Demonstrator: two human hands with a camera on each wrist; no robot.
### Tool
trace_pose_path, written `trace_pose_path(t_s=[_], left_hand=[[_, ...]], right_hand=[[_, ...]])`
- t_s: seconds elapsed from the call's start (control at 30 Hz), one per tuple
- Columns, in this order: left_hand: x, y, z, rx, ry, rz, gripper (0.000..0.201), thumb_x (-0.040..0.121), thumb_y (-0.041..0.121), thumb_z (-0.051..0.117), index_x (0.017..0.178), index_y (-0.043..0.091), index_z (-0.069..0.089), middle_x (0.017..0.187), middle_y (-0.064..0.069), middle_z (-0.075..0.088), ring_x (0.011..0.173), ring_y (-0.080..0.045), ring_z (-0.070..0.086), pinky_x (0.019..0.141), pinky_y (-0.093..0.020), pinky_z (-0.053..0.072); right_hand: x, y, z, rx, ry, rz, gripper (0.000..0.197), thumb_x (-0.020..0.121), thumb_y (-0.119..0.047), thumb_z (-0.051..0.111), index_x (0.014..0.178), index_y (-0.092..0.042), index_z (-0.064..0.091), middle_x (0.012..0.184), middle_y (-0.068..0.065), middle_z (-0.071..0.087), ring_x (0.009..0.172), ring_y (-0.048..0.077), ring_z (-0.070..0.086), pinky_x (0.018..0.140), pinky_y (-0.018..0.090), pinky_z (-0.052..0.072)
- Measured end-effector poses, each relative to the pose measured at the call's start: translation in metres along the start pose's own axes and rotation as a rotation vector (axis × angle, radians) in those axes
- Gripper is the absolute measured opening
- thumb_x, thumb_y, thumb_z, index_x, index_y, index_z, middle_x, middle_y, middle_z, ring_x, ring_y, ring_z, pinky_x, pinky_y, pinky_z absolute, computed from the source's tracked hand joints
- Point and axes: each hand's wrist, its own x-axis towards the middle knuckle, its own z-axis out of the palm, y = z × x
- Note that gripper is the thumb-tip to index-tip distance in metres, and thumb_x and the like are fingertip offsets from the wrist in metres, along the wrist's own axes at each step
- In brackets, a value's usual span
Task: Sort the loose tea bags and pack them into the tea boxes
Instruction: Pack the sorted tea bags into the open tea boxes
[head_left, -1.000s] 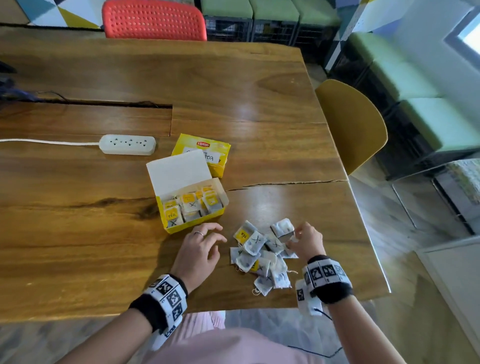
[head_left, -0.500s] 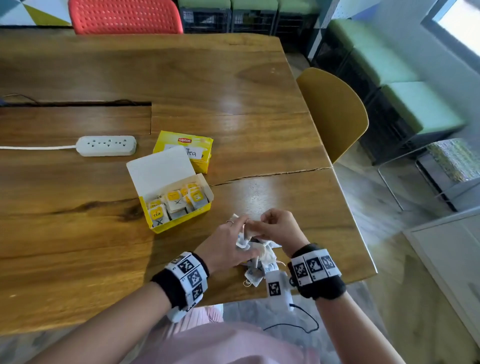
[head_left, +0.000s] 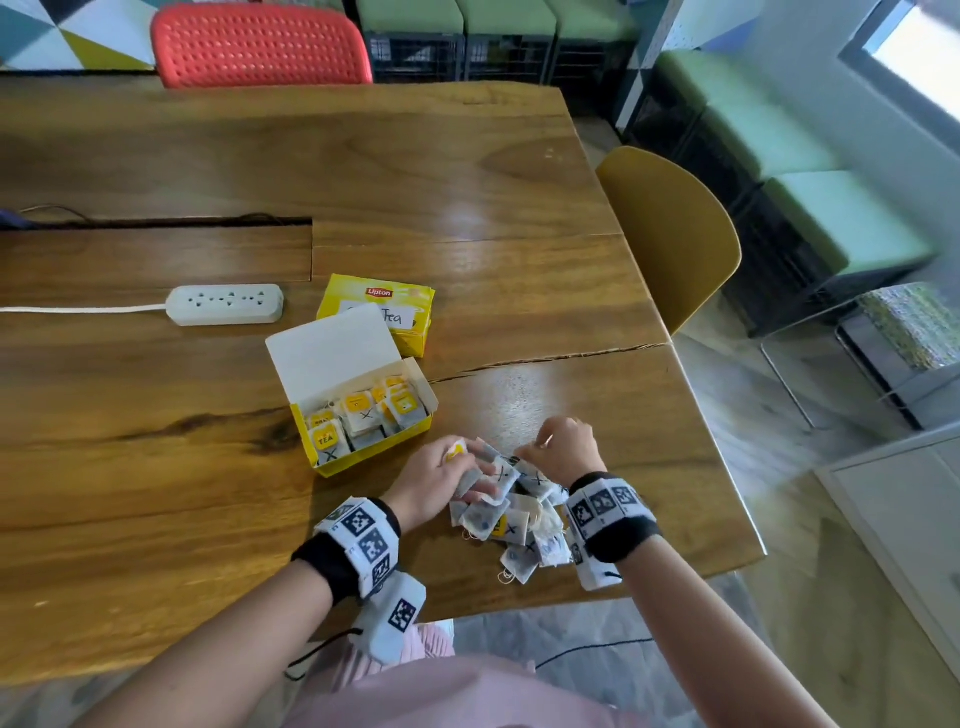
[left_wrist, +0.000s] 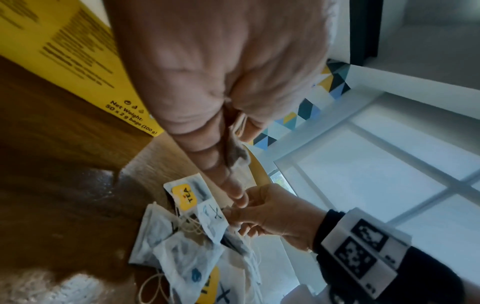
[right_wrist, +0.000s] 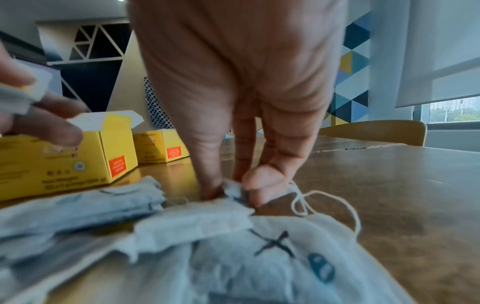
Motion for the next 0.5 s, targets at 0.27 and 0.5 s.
trace_pose_path(t_s=[0.27, 0.5], left_hand=[[-0.005, 0.003, -0.009, 0.246, -0.026, 0.045, 0.037, 0.104, 0.032, 0.029, 0.120, 0.019, 0.059, 0.120, 0.003, 0.054, 0.120, -0.012, 0.051, 0.087, -0.014, 0.045], [0.000, -0.004, -0.023, 0.465, 0.052, 0.041, 0.069, 0.088, 0.070, 0.021, 0.143, 0.032, 0.041, 0.147, 0.001, 0.041, 0.140, -0.017, 0.028, 0.116, -0.042, 0.024]], right_hand=[[0.009, -0.004, -0.009, -0.016, -0.041, -0.029, 0.007, 0.087, -0.017, 0.064, 0.083, -0.012, 0.066, 0.089, 0.006, 0.067, 0.082, 0.022, 0.062, 0.067, 0.028, 0.049], [-0.038, -0.041, -0.034, 1.147, -0.256, -0.065, 0.020, 0.095, 0.002, 0.048, 0.111, -0.008, 0.054, 0.086, 0.009, 0.063, 0.072, 0.018, 0.060, 0.061, 0.025, 0.050]])
